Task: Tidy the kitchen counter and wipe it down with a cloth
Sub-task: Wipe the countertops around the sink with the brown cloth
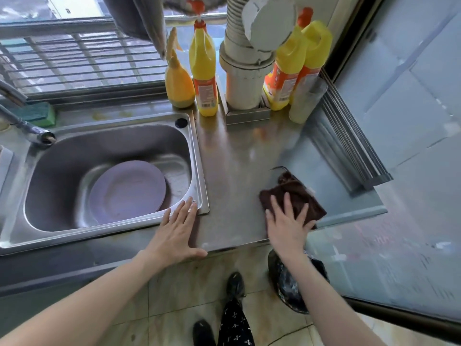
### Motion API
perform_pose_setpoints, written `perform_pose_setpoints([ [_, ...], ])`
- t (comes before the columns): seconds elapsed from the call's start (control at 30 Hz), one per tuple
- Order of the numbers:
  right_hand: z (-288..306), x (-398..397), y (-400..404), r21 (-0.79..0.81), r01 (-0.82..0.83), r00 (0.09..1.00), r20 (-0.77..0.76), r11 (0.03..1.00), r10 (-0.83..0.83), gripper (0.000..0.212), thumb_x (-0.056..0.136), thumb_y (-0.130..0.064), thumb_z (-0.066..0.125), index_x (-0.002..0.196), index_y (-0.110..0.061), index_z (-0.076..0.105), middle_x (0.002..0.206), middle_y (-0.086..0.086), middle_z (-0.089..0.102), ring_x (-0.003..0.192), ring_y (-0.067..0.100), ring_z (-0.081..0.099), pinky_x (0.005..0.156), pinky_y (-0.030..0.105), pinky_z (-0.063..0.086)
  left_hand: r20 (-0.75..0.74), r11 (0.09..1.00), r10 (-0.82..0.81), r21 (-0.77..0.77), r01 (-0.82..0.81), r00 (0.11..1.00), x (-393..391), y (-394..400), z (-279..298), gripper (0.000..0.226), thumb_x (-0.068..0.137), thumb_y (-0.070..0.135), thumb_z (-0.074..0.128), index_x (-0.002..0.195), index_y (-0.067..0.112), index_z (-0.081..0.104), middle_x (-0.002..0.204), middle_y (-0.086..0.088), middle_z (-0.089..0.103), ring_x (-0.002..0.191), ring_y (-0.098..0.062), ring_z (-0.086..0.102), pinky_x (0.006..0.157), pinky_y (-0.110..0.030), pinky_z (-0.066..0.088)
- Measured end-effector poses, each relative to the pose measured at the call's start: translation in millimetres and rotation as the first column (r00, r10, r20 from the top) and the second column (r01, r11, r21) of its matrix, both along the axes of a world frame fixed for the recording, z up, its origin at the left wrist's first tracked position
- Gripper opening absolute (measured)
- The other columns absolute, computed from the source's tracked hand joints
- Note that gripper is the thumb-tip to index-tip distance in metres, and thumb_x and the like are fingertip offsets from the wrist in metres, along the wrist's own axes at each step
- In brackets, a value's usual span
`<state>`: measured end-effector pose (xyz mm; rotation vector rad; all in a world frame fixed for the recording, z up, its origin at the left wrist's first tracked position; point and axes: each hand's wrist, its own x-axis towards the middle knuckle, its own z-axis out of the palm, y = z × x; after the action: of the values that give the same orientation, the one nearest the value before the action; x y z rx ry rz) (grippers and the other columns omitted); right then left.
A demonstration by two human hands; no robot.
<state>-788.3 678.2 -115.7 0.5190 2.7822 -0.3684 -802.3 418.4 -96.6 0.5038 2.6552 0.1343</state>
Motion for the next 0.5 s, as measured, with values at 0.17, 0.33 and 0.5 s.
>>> perform_pose_setpoints([
  [0.17, -9.5, 33.4, -58.8, 0.078, -0.385, 0.922, -0.019, 0.920, 0.387, 0.051, 0.082, -0.051, 0.038, 0.132, -0.044, 0.046, 0.144, -0.004, 0.045, 0.128, 0.050, 0.039, 0.092, 0.073, 0.029, 0.008, 0.999, -0.050, 0.003, 0.049, 0.999, -1.1, 11.9, -4.1, 0.129, 0.046, 0.086, 0.025, 0.145, 0.016, -0.019, 0.156, -0.001, -0.019, 0.139, -0.012, -0.023, 0.112, -0.033, -0.014],
  [0.33, -13.2, 43.7, 10.0, 0.070, -0.274, 0.960, -0.045, 0.959, 0.278, 0.050, 0.091, -0.055, 0.030, 0.141, -0.046, 0.029, 0.152, -0.007, 0.030, 0.138, 0.043, 0.024, 0.103, 0.068, 0.028, 0.010, 0.994, -0.110, 0.029, 0.110, 0.994, -4.3, 33.6, -9.5, 0.128, 0.050, 0.090, 0.028, 0.146, 0.017, -0.015, 0.154, 0.003, -0.020, 0.141, -0.012, -0.020, 0.113, -0.035, -0.013],
  [0.5, -6.6, 17.7, 114.0, 0.062, 0.057, 0.998, 0.009, 0.996, -0.057, 0.051, 0.097, -0.051, 0.022, 0.145, -0.046, 0.007, 0.159, -0.010, -0.001, 0.143, 0.039, -0.007, 0.112, 0.061, 0.004, -0.007, 0.988, -0.152, 0.036, 0.152, 0.988, -16.4, 76.4, -7.4, 0.131, 0.043, 0.096, 0.003, 0.147, 0.017, -0.012, 0.157, 0.000, -0.015, 0.142, -0.013, -0.018, 0.113, -0.035, -0.012],
])
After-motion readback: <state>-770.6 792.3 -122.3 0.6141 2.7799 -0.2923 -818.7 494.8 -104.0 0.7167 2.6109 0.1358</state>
